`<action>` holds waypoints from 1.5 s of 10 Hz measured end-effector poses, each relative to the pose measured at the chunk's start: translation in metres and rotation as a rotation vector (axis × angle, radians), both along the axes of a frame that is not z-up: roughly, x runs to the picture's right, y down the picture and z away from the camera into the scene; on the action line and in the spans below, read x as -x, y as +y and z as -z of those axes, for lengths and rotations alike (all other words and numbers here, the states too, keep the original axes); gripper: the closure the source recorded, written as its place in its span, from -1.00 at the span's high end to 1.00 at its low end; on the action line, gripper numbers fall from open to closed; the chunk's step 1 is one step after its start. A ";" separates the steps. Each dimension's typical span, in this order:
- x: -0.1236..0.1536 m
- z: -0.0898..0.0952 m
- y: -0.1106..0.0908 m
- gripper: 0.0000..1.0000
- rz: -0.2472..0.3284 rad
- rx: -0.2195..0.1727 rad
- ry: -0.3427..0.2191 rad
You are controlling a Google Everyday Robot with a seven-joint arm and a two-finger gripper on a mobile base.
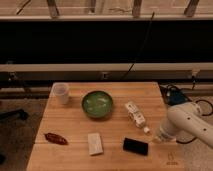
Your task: Push the eraser across the table
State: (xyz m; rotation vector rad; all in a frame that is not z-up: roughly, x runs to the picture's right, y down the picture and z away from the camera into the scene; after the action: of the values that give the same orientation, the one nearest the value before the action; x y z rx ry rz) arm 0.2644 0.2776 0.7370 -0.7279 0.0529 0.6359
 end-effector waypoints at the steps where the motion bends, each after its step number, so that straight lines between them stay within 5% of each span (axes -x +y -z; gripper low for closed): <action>1: 0.000 -0.001 0.004 -1.00 0.007 -0.002 0.001; 15: 0.012 -0.005 0.045 -1.00 0.065 0.030 -0.035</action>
State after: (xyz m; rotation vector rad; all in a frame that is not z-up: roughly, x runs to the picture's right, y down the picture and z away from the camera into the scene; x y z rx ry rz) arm 0.2520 0.3227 0.7417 -0.7630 0.0538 0.5610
